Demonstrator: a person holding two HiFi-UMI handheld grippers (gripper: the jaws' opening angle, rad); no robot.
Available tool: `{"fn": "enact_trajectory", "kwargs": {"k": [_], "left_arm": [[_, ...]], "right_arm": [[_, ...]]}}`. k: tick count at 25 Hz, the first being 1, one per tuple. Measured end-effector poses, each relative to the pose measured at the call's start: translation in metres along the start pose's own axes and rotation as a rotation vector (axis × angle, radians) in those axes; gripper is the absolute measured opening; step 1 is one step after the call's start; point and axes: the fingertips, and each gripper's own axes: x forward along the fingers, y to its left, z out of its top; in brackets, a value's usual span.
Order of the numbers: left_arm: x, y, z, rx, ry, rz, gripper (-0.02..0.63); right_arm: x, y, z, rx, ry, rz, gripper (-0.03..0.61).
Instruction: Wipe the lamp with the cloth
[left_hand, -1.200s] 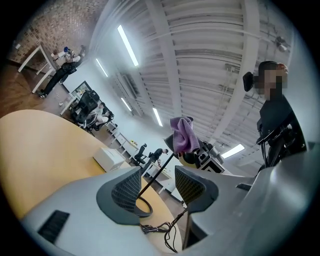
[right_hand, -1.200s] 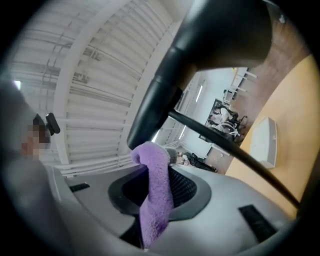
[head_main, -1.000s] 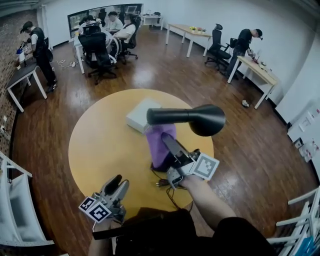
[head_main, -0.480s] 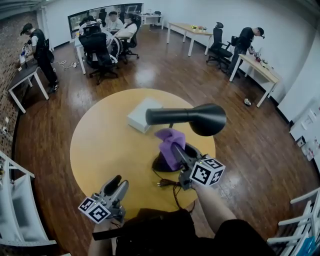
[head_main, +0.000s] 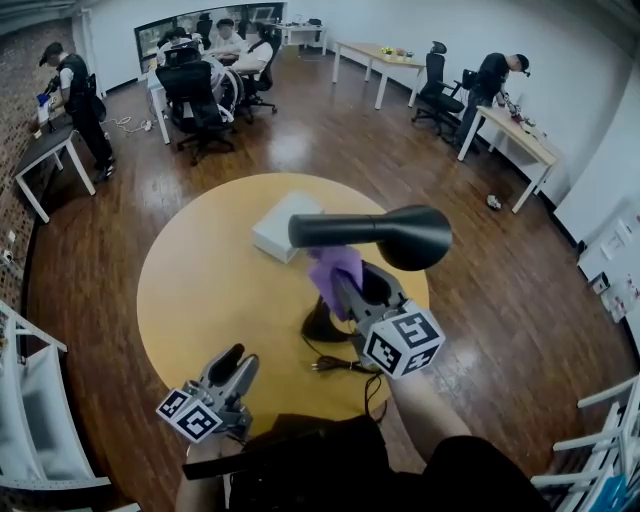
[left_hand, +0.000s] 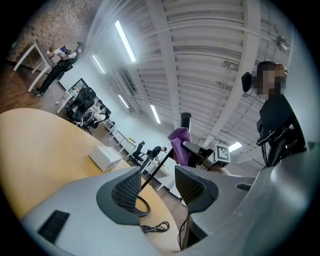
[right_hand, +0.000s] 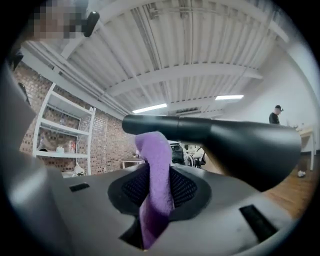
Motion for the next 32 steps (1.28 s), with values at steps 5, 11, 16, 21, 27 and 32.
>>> {"fn": "enact_trajectory", "kwargs": {"k": [5, 11, 16, 21, 27, 32], "left_arm": [[0.001, 0.002, 0.004, 0.016, 0.013, -0.006, 0.204], [0.017, -0.002, 0.006, 0.079, 0.053, -0.026, 0.204], [0.038, -0.007, 0.011, 0.125, 0.068, -0.057, 0.204], [0.051, -0.011, 0.007, 0.12, 0.077, -0.078, 0.204], [0.056, -0.007, 0.003, 0.12, 0.103, -0.063, 0.204], [0.065, -0.003, 0.002, 0.12, 0.108, -0.045, 0.204]], "right_arm": [[0.006, -0.003, -0.041, -0.005, 0.089, 0.0, 0.094], [0.009, -0.005, -0.071, 0.004, 0.153, 0.018, 0.094], [0.014, -0.004, -0.101, 0.003, 0.219, 0.019, 0.094], [0.015, -0.005, -0.143, 0.023, 0.315, 0.018, 0.094], [0.017, -0.007, -0.181, 0.053, 0.413, 0.033, 0.095], [0.018, -0.02, -0.218, 0.073, 0.522, 0.037, 0.097]]}}
